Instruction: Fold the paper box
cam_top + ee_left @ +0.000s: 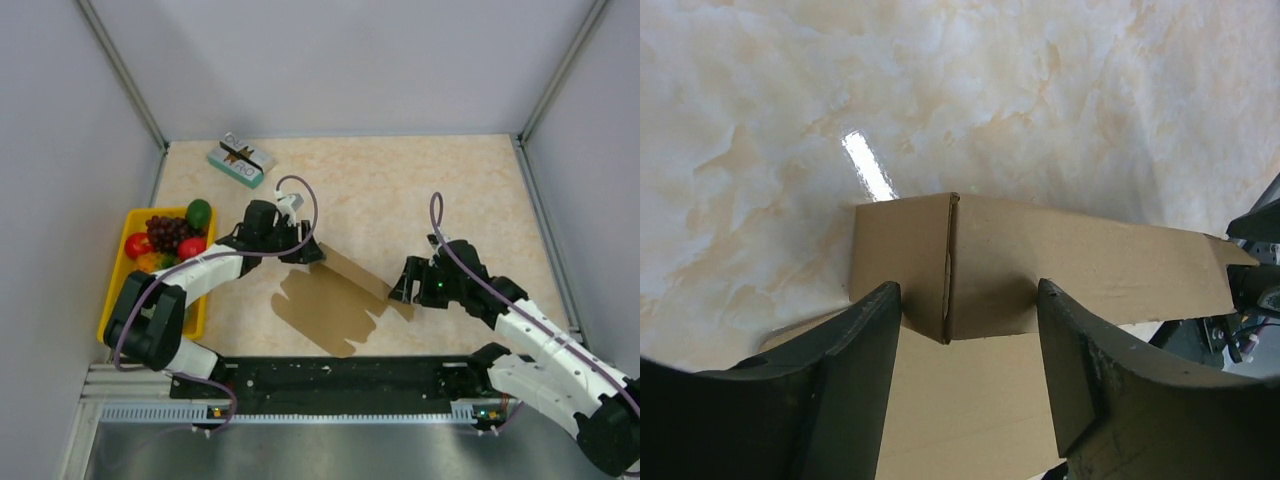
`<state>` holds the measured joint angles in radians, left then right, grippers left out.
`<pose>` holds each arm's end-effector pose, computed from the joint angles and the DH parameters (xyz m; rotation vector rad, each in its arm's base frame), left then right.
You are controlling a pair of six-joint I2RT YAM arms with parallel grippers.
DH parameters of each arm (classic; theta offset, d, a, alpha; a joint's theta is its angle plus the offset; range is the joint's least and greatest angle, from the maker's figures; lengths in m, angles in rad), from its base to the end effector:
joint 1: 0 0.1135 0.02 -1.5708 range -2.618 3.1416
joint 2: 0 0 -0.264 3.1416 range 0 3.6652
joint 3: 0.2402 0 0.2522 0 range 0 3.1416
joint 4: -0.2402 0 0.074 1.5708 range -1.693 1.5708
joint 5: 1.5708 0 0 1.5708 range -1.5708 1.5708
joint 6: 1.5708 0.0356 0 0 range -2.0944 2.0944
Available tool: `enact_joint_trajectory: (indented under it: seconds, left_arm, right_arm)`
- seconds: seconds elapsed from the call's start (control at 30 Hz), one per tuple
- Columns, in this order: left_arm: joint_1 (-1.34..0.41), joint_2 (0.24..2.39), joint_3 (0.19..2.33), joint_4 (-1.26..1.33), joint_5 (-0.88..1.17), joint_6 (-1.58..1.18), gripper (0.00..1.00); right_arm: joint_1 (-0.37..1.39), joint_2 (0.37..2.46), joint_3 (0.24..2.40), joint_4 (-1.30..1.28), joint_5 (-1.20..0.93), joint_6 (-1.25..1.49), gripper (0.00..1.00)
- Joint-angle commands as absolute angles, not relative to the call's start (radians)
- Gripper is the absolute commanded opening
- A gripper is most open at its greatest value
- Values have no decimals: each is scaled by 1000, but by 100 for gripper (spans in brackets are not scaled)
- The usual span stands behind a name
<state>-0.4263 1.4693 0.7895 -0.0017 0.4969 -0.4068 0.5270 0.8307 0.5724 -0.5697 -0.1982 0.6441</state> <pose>0.2691 -0.1408 0.2025 0.3047 2.3298 -0.9909 0.1415 0.0904 0.2237 0.0502 2.5260 0.7526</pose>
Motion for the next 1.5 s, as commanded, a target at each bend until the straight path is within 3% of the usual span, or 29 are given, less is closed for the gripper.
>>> enact_joint_trajectory:
  seconds: [0.0,0.17,0.37,0.5,0.53,0.6,0.73,0.87,0.9,1.13,1.47]
  left_arm:
    - [-434,1407,764,61,466,-440,56]
    - [-449,1341,686,87,384,-514,48]
    - [-477,1136,520,169,273,-652,49]
    - [-500,1000,444,117,163,-631,73]
    - [-500,967,430,109,140,-617,85]
    - [-502,881,397,72,83,-569,87]
    - [-546,758,325,93,9,-448,81]
    - [-753,701,198,308,-179,-269,70]
    - [-774,727,204,330,-286,-262,68]
    - [-831,1011,227,553,-412,-253,68]
    - [-897,1247,123,1038,-497,-130,51]
  right_arm:
    - [520,813,552,-447,-207,666,76]
    - [520,879,519,-290,-251,679,75]
    - [522,1041,624,-160,-242,661,75]
    - [520,1198,776,-254,-152,578,75]
    - [514,1212,837,-320,-128,542,75]
    - [497,1224,885,-360,-98,508,76]
    - [450,1151,893,-414,-84,474,76]
    - [449,1057,879,-452,-83,460,76]
    - [449,1039,867,-459,-95,469,76]
    - [449,908,825,-497,-126,489,76]
    - [449,772,795,-548,-137,485,76]
